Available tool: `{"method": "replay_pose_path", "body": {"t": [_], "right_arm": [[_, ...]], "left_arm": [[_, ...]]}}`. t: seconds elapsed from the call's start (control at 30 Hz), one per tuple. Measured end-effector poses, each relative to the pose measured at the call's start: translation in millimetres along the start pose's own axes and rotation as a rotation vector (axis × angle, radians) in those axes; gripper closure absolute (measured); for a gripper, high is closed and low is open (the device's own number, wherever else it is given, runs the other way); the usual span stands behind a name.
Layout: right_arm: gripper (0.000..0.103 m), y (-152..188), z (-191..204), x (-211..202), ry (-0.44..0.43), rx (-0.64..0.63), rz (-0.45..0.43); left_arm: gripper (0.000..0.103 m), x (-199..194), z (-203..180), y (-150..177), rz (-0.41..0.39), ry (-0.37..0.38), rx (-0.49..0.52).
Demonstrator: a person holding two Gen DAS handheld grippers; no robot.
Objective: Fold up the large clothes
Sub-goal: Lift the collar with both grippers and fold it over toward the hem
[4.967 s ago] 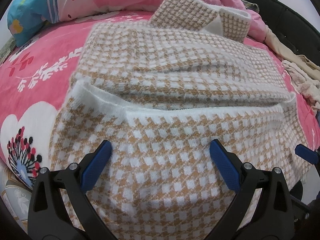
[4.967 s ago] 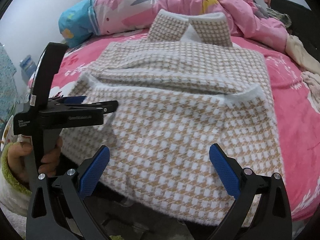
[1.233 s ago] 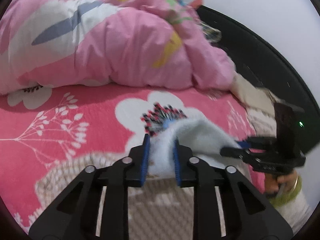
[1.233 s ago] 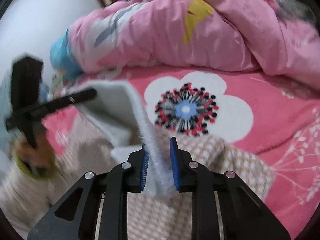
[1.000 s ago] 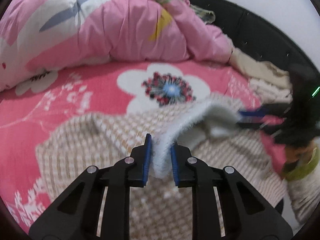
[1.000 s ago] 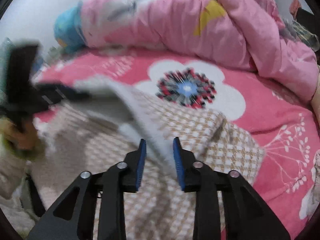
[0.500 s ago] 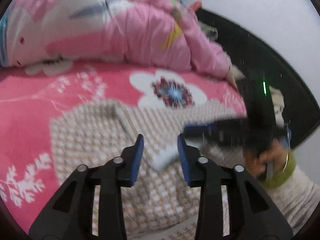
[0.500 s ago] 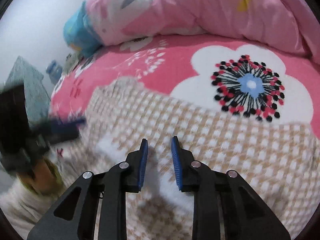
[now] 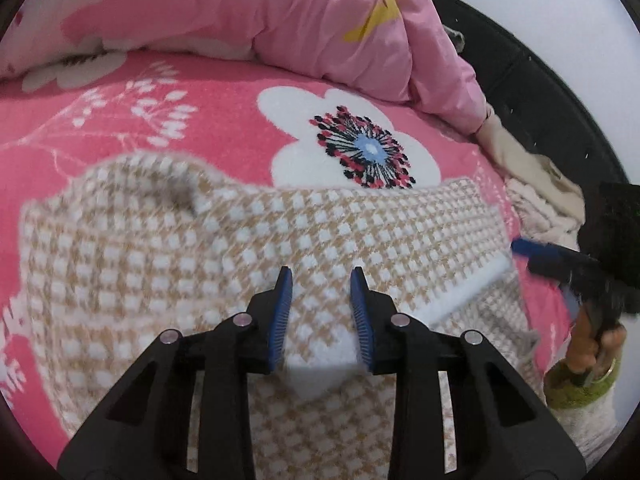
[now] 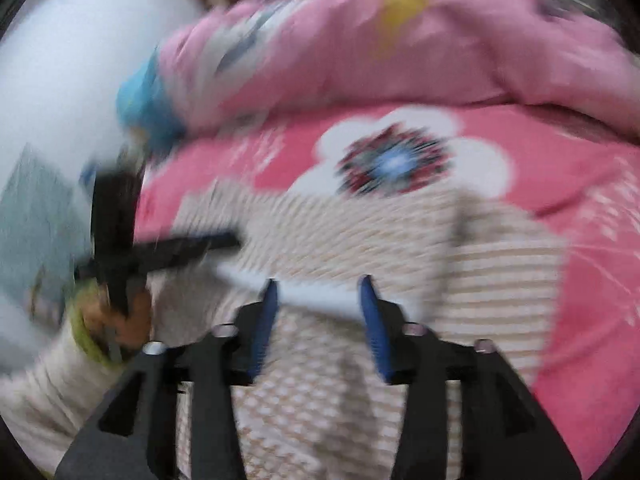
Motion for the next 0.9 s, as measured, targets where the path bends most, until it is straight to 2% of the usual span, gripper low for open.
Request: {"method": "replay_pose_path", "body": {"t": [0.07, 0.13, 0.23, 0.3, 0.4, 0.5, 0.53, 0.63, 0.7, 0.77, 0.8, 0.83, 0.9], "right_arm": [[0.056, -8.6, -16.3, 12.6, 0.002, 0.074, 0.025], [0.056, -6.1, -26.0, 28.2, 0.052, 0.085, 0.06], [0.06, 3.2, -26.8, 51.2, 0.185, -0.047, 0.076], [0.06, 8.7, -23.6, 52.6, 0.241, -0.114, 0.064], [0.056, 6.6, -21.4, 35.0, 0.37, -0.177, 0.015], [0.056, -1.8, -0.7, 8.7, 0.492, -0.28, -0.104], [0.056, -5.2, 11.0, 8.6, 0.492, -0.313, -0.131], [0.056, -16.5, 38.9, 24.4, 0.408, -0.35, -0.159], [0.056, -19.9, 47.0, 40.5, 0.362, -0.345, -0.146], [0.056, -25.4, 33.0, 71.4, 0.376, -0.312, -0.092], [0.056, -24.3, 16.9, 89.2, 0.384, -0.279, -0.038], [0.056, -21.6, 3.3, 100.8, 0.354, -0.227, 0.01], [0.056, -24.0, 0.4, 91.5, 0.321, -0.172, 0.012]], "left_arm": [[0.074, -0.8, -2.2, 0.8, 0.003, -0.015, 0.008], [0.074, -2.3, -5.0, 1.9, 0.008, -0.04, 0.026], [0.074, -1.8, -10.5, 6.0, 0.014, -0.081, 0.067], [0.074, -1.2, -14.0, 9.5, 0.016, -0.103, 0.1], [0.074, -3.5, -15.4, 13.8, 0.01, -0.12, 0.131], [0.074, -4.8, -13.4, 14.2, 0.009, -0.119, 0.119], [0.074, -5.1, -12.9, 14.1, 0.008, -0.118, 0.115], [0.074, -6.4, -12.5, 15.6, -0.003, -0.118, 0.111], [0.074, -7.0, -12.2, 16.1, -0.01, -0.117, 0.114], [0.074, -7.0, -12.2, 16.9, -0.014, -0.111, 0.11], [0.074, -7.0, -12.4, 17.2, -0.017, -0.105, 0.106], [0.074, -7.8, -12.3, 17.4, -0.02, -0.098, 0.103], [0.074, -7.2, -10.5, 18.7, -0.022, -0.08, 0.087]]}}
Point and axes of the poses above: each gripper's, at about its wrist camera, not at the fingertips, and x roughly the way its jaws point, z to its left, y to its underside, the point moved 7 cm from there along x, roughly the way its jaws point, and after that the axes turned 13 degrees about x, right-handed, at the moved point
